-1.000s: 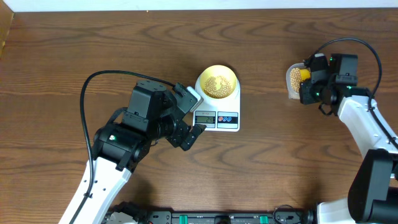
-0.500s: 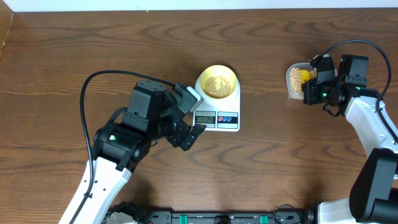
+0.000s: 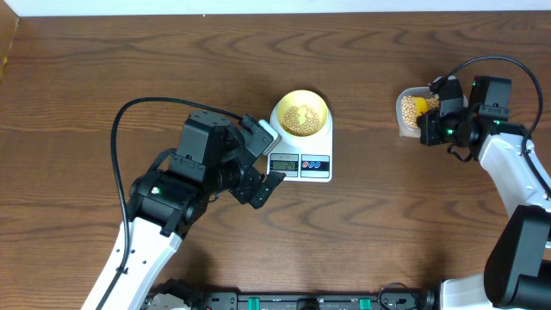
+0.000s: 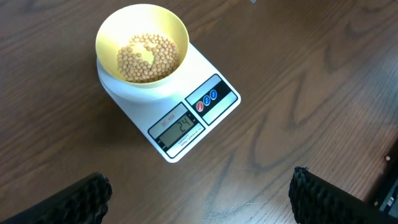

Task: Scoop item into bowl and weigh 50g on scale
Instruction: 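Lower the scoop with the right gripper into the soybeans, then drag the scoop through the soybeans and lift it filled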

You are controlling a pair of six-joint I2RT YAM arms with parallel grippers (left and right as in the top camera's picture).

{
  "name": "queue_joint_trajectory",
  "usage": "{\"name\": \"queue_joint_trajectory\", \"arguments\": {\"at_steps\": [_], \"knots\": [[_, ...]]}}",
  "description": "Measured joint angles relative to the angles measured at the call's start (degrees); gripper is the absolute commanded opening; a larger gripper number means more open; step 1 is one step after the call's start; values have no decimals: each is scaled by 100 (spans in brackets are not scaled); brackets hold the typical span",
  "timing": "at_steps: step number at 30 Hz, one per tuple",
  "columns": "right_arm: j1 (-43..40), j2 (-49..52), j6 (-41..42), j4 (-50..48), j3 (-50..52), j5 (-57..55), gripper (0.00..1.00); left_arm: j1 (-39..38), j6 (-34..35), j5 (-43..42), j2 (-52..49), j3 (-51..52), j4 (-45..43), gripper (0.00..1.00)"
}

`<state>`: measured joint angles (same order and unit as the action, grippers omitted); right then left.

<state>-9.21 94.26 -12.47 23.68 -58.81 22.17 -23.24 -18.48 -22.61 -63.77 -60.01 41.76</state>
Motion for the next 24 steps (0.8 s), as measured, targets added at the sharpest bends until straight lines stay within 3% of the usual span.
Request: {"name": "queue_joint_trajectory", "arguments": {"at_steps": [24], "knots": [[-306, 387, 168, -13, -28, 774, 1, 0, 0, 0, 0, 0, 0, 94]]}}
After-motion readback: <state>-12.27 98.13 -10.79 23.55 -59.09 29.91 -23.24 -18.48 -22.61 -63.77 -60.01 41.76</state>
